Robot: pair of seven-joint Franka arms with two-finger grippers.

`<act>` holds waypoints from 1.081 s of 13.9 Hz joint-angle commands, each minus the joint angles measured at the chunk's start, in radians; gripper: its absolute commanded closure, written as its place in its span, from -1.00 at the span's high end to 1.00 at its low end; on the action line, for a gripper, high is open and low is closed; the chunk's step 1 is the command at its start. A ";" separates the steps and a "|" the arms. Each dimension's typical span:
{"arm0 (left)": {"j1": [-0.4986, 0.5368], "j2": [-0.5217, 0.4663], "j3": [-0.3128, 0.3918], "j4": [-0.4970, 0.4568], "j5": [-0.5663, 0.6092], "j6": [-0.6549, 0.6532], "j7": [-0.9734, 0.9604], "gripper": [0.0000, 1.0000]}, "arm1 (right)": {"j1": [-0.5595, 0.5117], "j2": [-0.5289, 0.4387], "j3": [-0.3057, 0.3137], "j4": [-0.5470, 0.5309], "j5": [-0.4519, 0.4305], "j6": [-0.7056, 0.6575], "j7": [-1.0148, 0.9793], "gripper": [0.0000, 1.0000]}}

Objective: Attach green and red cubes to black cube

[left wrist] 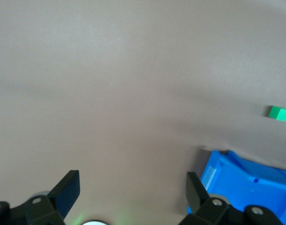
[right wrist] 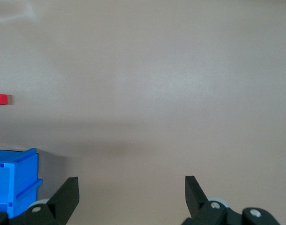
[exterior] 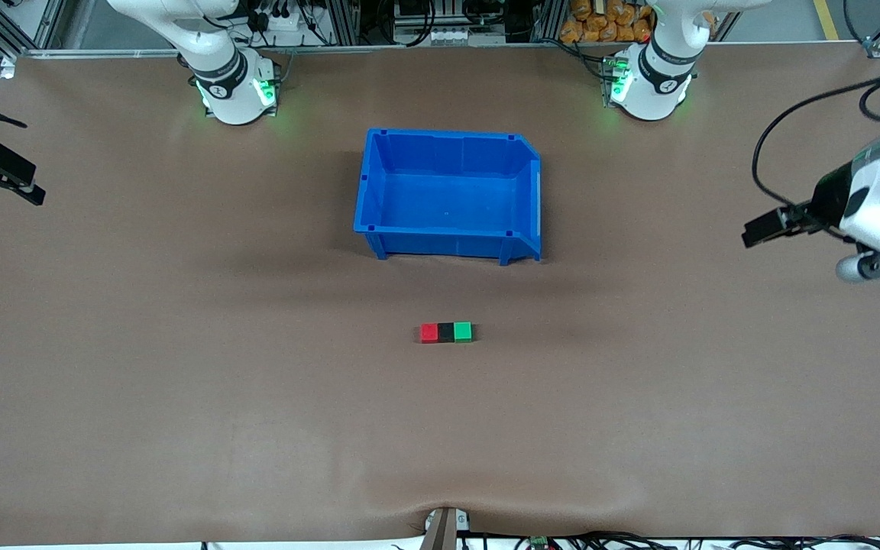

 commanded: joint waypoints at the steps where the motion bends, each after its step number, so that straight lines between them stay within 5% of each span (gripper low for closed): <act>1: 0.041 -0.133 -0.013 -0.150 0.008 0.014 0.067 1.00 | 0.003 0.010 -0.001 0.023 0.002 -0.018 -0.001 1.00; 6: 0.064 -0.263 -0.044 -0.250 0.008 0.001 0.071 1.00 | 0.002 0.012 -0.001 0.023 -0.006 -0.016 -0.001 1.00; 15: 0.064 -0.265 -0.053 -0.219 0.051 -0.012 0.167 1.00 | 0.000 0.012 -0.001 0.023 -0.006 -0.016 -0.001 1.00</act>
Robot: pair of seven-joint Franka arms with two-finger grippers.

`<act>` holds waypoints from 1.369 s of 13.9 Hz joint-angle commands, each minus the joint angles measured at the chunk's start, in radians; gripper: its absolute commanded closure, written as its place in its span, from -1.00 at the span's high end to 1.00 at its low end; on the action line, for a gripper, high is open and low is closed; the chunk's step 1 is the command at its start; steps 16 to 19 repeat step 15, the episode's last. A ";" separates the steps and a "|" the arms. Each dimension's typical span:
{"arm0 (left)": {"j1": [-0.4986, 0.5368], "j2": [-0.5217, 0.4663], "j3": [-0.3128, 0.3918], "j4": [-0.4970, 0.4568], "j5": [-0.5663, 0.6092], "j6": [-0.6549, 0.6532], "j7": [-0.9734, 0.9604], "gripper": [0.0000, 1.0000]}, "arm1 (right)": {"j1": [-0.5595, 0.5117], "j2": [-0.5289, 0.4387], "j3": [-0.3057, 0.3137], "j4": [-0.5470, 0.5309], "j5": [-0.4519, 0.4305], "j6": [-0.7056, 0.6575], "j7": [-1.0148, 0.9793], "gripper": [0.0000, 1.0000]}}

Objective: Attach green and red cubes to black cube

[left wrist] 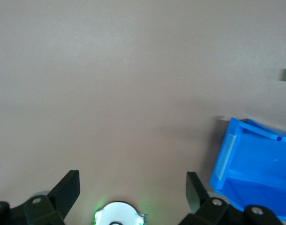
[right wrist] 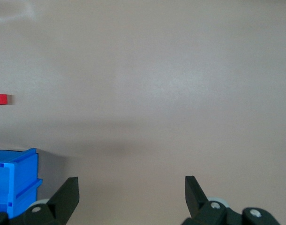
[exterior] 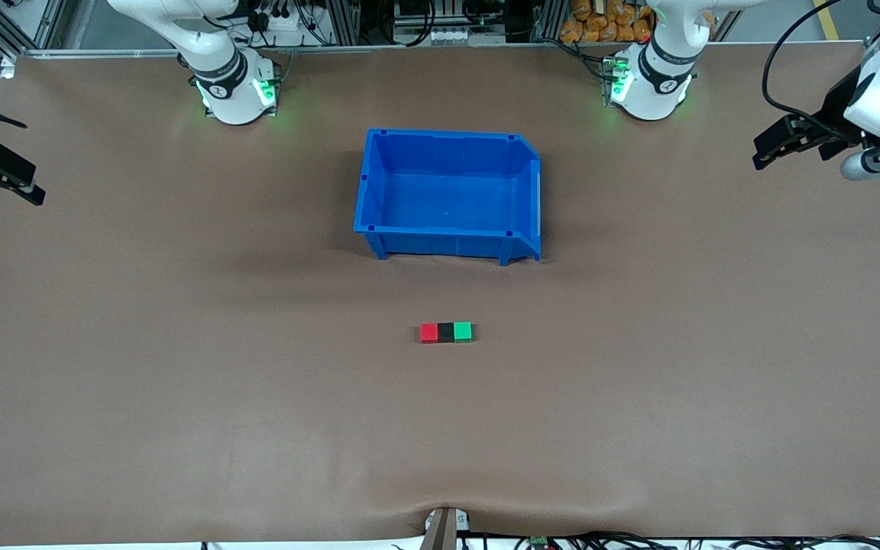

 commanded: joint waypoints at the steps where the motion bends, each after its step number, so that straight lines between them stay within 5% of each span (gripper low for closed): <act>1: 0.016 -0.008 -0.012 0.010 0.032 -0.006 0.065 1.00 | 0.000 0.011 0.000 0.023 -0.006 -0.015 -0.001 1.00; 9: 0.027 0.059 -0.002 0.112 0.032 -0.040 0.064 1.00 | -0.001 0.011 0.000 0.023 -0.007 -0.015 -0.001 1.00; 19: 0.027 0.059 -0.002 0.117 0.034 -0.058 0.064 1.00 | -0.003 0.011 0.000 0.023 -0.007 -0.015 -0.001 1.00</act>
